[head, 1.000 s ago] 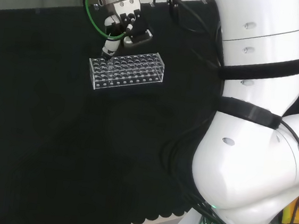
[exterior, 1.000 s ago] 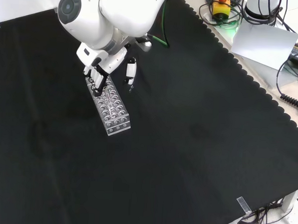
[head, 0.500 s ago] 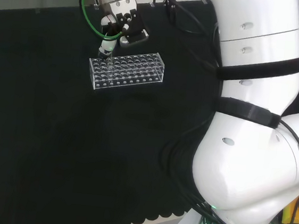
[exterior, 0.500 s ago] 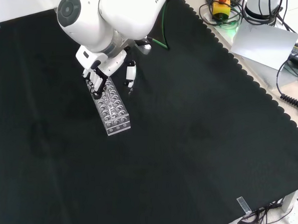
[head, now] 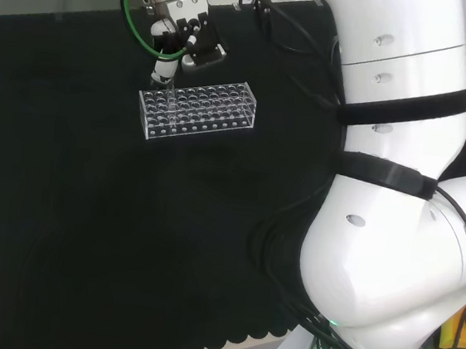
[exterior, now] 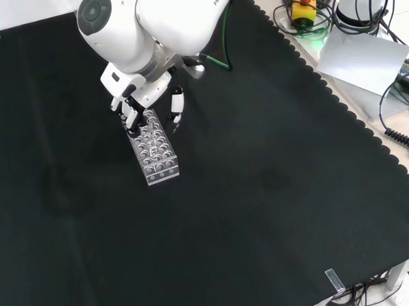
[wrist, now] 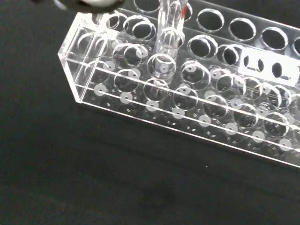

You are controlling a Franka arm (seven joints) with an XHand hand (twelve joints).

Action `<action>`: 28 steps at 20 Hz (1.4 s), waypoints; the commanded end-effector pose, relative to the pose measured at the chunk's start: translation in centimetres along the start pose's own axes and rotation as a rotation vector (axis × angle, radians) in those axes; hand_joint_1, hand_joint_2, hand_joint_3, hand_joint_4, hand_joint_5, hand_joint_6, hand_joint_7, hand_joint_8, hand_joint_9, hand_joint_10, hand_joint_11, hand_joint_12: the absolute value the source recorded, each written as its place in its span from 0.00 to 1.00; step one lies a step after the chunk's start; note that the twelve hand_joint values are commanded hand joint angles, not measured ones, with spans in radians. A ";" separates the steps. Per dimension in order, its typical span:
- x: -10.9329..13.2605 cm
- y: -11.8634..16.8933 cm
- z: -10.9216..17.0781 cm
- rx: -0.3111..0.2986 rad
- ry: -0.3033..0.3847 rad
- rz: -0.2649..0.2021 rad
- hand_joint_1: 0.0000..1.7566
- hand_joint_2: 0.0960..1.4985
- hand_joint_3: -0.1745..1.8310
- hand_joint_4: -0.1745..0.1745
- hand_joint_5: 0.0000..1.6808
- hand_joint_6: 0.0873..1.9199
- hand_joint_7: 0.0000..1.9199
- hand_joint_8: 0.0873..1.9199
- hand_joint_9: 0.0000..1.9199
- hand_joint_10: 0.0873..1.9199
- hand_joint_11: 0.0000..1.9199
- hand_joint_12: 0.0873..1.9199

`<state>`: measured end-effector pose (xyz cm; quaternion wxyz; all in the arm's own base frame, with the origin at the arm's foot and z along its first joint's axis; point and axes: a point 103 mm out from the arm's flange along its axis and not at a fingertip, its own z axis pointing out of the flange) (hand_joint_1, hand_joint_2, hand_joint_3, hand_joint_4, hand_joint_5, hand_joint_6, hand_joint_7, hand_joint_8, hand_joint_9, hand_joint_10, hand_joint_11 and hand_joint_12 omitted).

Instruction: Pick up the test tube.

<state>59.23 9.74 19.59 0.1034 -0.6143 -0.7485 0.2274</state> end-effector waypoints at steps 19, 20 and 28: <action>1.8 1.0 -0.4 -0.248 0.188 0.076 0.70 0.58 0.19 0.01 0.73 0.28 0.75 0.21 0.73 0.19 0.46 0.59; 2.0 0.9 -0.5 -0.270 0.183 0.076 0.72 0.52 0.25 0.00 0.76 0.25 0.74 0.20 0.76 0.17 0.50 0.56; 1.8 0.5 -1.3 -0.318 0.180 0.065 0.70 0.42 0.35 0.00 0.82 0.18 0.92 0.17 0.89 0.13 0.68 0.44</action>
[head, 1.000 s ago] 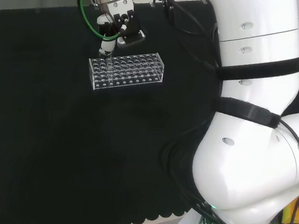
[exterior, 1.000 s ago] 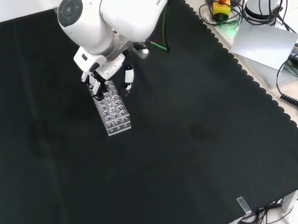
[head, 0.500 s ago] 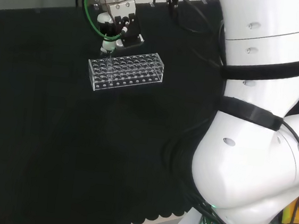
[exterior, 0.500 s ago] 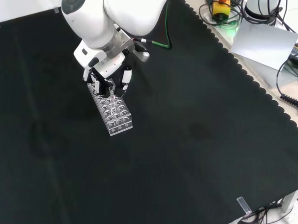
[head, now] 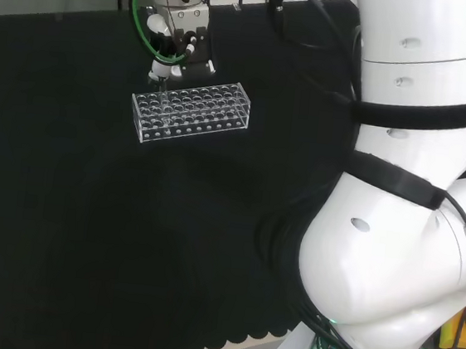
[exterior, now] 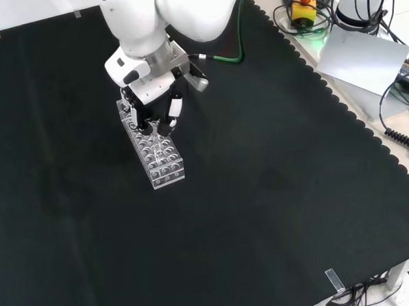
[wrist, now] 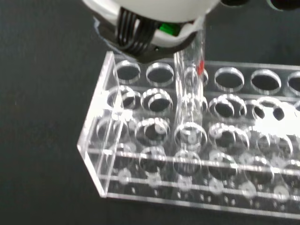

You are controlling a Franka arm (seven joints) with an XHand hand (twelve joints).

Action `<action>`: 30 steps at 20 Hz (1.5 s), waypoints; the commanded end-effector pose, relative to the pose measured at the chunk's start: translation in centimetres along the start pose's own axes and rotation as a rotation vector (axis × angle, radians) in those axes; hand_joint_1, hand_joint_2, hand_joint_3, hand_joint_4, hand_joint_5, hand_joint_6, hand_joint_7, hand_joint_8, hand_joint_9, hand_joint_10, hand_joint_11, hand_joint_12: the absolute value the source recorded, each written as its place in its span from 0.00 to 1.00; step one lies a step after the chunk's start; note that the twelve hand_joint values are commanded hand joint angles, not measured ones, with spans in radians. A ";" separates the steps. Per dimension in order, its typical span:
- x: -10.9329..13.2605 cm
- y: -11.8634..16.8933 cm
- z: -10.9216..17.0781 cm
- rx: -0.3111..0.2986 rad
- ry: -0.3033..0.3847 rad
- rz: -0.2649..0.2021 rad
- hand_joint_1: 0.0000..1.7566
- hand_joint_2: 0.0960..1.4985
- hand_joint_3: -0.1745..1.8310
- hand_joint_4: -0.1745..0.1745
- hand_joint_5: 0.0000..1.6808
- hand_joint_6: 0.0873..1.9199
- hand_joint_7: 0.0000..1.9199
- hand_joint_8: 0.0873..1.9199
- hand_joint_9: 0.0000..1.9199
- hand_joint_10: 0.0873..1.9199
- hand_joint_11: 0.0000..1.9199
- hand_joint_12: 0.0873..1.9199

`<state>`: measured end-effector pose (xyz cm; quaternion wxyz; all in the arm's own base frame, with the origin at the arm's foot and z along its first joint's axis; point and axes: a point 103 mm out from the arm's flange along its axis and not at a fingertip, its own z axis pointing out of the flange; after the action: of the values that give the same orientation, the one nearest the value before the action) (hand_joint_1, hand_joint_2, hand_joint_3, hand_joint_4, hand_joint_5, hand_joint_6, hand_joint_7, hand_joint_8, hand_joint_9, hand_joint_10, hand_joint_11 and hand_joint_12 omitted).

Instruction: Pick up the test tube.

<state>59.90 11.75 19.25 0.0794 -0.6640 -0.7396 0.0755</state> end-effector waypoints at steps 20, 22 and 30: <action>-3.0 -1.5 -9.4 -0.115 0.103 0.042 0.70 0.39 0.39 0.00 0.83 0.18 0.94 0.17 0.91 0.13 0.69 0.43; -3.3 -1.7 -10.5 -0.127 0.110 0.045 0.70 0.39 0.39 0.00 0.83 0.18 0.94 0.17 0.91 0.13 0.69 0.43; -4.7 -3.2 -14.9 -0.182 0.124 0.053 0.70 0.39 0.40 0.00 0.83 0.18 0.94 0.17 0.91 0.13 0.69 0.43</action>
<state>60.91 7.96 31.96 0.0667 -0.6881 -0.7223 -0.0182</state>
